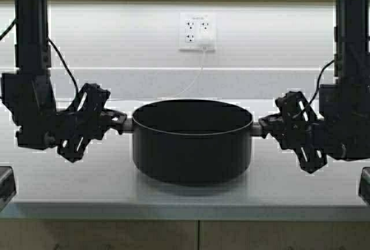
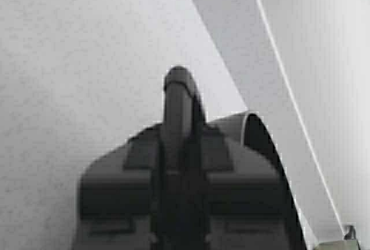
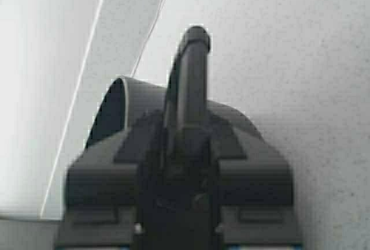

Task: Open the cabinet, put the pot inside, then close it

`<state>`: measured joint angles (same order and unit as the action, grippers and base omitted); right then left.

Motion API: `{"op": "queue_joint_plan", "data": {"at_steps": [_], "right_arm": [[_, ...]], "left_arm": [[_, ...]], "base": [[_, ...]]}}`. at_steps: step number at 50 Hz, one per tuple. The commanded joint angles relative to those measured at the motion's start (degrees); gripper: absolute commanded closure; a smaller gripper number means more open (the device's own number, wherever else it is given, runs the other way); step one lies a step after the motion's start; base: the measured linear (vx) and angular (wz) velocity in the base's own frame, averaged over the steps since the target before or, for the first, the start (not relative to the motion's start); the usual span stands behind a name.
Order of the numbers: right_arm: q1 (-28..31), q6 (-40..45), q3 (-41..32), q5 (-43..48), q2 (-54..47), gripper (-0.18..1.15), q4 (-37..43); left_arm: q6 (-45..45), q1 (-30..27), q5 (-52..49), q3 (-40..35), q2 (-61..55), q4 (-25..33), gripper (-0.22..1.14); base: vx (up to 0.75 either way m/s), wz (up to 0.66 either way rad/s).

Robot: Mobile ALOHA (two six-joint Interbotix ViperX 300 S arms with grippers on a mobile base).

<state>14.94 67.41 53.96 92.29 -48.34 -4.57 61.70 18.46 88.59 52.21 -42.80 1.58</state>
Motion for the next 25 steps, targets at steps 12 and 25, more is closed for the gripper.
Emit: {"op": "queue_joint_plan", "data": {"at_steps": [12, 25], "right_arm": [[-0.09, -0.88, 11.34, 0.88, 16.79, 0.9, 0.0], [1.76, -0.53, 14.68, -4.04, 29.09, 0.9, -0.09]], "left_arm": [[-5.63, -0.18, 0.18, 9.76, 21.53, 0.18, 0.9], [-5.63, -0.18, -4.57, 12.83, 31.99, 0.18, 0.9]], "base": [[0.0, 0.0], [0.0, 0.0]]}}
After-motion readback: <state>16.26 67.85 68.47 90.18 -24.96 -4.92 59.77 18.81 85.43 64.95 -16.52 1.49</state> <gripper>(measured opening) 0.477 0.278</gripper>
